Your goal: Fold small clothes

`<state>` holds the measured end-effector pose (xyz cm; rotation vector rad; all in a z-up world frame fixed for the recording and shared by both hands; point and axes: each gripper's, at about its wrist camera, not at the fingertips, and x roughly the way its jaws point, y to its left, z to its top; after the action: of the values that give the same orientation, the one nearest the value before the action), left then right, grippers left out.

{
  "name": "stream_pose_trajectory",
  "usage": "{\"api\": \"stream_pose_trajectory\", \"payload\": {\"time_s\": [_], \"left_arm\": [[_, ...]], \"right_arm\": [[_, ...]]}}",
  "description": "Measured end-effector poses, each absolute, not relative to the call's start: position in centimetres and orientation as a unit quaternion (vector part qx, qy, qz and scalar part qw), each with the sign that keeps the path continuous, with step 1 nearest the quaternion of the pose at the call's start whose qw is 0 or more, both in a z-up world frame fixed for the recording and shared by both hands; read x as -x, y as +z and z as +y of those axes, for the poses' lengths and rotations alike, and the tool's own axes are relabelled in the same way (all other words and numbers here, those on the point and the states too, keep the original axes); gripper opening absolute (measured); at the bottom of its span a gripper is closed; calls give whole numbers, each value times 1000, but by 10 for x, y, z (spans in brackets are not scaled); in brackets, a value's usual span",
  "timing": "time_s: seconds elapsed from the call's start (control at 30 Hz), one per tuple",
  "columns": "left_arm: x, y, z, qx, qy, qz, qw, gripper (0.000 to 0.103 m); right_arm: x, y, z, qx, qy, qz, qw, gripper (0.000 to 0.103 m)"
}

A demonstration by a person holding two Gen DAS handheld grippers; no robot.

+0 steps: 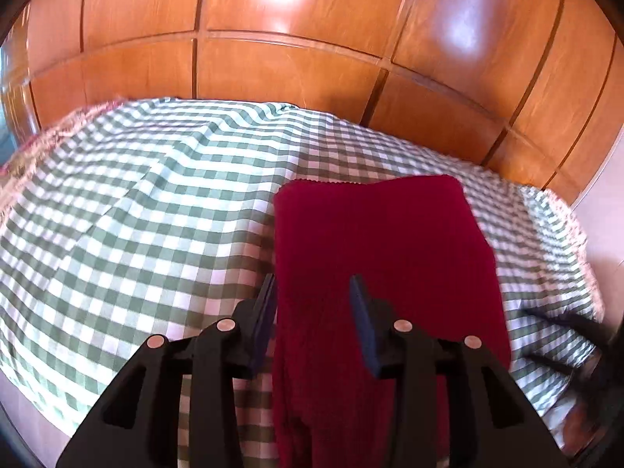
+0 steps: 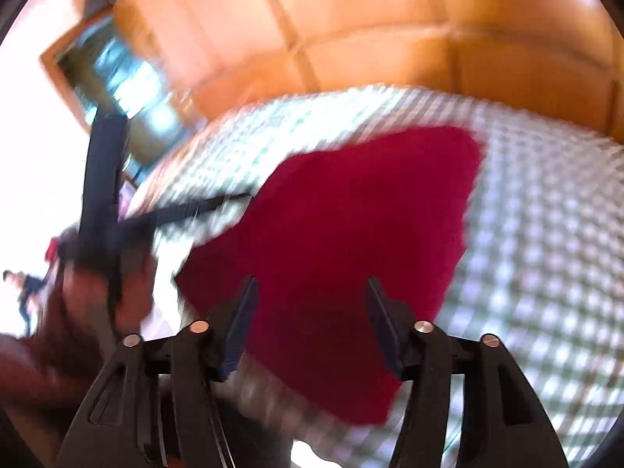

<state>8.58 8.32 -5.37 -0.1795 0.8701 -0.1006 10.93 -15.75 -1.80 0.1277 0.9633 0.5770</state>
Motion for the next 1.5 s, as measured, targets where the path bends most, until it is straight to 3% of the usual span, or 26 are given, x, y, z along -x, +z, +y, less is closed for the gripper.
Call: {"api": "stream_pose_trajectory", "payload": {"time_s": [0.17,0.3,0.4,0.63,0.8,1.03,1.5], "left_arm": [[-91,-78,66,48,-29,438,897,38],[-89,-96,66,51,-31,437,897,39],[-87,-97,66,52,-27,435,899,39],[-77,-87,66,56,-26,420,905,38],[-67,-77,69,52,-20,406,912,44],[-62,-75,76,54,-11,403,914,51],[-70,-102,103,119,-56,440,888,64]], "right_arm": [[-170,-21,-152,-88,213,450,863,64],[-211,-64,-129,-39,168,497,850,64],[-218,-96,-121,12,143,496,856,64],[-207,-84,-129,9,150,475,867,68],[-193,-63,-138,-28,164,450,877,90],[-179,-55,-178,-126,159,453,868,93],[-143,-109,-225,-292,223,506,781,93]]}}
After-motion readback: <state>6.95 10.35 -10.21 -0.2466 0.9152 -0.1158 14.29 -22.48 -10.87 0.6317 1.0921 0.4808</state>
